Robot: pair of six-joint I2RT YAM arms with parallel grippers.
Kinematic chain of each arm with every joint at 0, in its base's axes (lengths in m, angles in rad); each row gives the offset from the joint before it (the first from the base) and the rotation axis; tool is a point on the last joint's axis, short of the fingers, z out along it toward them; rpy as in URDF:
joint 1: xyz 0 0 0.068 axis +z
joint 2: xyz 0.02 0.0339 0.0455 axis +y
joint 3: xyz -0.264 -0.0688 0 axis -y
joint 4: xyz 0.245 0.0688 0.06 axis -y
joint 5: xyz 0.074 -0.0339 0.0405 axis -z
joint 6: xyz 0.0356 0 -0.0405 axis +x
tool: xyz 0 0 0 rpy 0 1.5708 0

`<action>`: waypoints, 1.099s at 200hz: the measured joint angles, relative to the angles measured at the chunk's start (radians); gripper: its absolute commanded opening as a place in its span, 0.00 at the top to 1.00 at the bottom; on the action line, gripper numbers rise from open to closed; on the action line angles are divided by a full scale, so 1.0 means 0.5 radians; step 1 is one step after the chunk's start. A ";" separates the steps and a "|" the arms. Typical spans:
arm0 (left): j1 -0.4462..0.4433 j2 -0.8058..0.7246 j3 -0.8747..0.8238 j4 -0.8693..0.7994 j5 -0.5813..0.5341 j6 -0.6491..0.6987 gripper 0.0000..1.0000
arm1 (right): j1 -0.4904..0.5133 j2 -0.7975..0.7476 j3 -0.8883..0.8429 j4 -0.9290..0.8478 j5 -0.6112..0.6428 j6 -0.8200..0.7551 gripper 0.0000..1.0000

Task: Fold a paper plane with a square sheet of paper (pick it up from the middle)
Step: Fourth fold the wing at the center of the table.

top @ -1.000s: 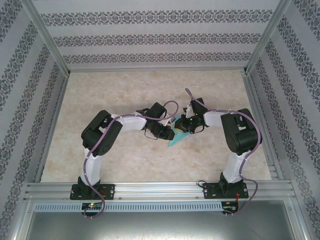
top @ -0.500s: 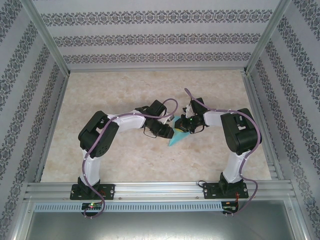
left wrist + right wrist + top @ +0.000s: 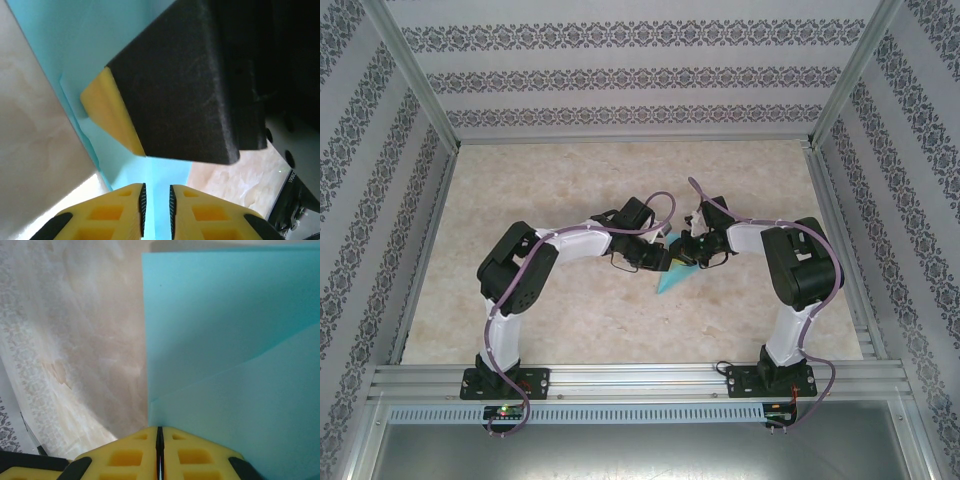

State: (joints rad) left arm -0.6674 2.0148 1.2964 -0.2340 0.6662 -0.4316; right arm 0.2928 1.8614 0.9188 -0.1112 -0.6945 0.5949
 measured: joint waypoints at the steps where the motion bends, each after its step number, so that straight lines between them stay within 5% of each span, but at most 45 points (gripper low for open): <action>1: 0.000 0.001 0.000 0.001 0.000 -0.001 0.77 | 0.000 0.000 0.000 0.000 0.000 0.000 0.89; 142: -0.028 0.011 -0.208 0.209 0.004 -0.015 0.78 | -0.002 -0.053 -0.108 0.102 -0.056 0.089 0.87; 220: -0.169 -0.038 -0.217 0.166 -0.227 0.026 0.79 | -0.034 -0.149 -0.205 0.207 -0.082 0.185 0.87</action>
State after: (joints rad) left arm -0.7521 1.9957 1.1877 -0.1513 0.5526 -0.4187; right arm 0.2760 1.7870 0.8162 -0.0078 -0.7353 0.6872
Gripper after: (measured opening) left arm 0.214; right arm 0.129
